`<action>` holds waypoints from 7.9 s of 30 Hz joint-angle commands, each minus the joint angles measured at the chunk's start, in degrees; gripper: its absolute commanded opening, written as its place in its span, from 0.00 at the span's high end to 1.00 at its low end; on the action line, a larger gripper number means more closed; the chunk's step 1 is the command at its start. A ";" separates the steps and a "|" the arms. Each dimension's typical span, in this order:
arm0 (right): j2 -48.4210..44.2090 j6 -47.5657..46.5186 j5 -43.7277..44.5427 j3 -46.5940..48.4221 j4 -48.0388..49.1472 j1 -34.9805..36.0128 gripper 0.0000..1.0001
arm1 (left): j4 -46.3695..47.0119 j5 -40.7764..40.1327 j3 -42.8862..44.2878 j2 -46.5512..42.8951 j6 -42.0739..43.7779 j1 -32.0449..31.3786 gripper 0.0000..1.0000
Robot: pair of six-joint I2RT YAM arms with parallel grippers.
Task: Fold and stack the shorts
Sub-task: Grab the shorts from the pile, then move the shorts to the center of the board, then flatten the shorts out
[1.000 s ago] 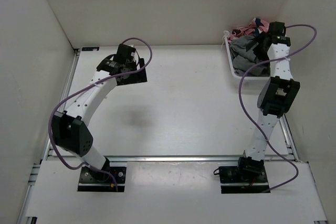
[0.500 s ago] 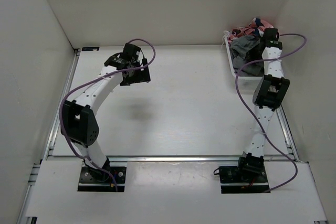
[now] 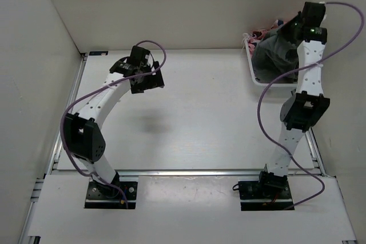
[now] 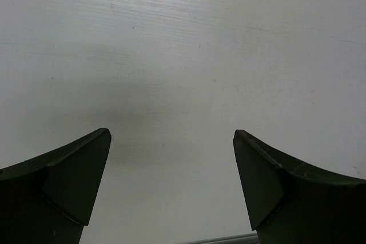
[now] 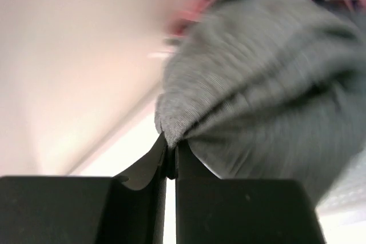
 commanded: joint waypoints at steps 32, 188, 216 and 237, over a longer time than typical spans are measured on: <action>-44.32 -20.13 -0.10 -51.14 1.88 25.75 0.88 | 3.16 15.05 -16.27 -20.11 -2.63 20.62 0.32; -48.73 -5.80 -0.85 -82.54 4.96 26.37 0.36 | -2.21 2.83 -33.41 -9.48 -15.28 -13.11 0.58; -48.73 -7.99 0.82 -82.54 4.43 26.37 0.36 | -8.27 -11.24 -28.76 -5.09 -20.30 -15.42 0.34; -46.88 -6.86 -3.66 -86.75 7.67 25.84 0.18 | -4.75 -8.78 -29.91 -3.16 -18.10 -14.89 0.43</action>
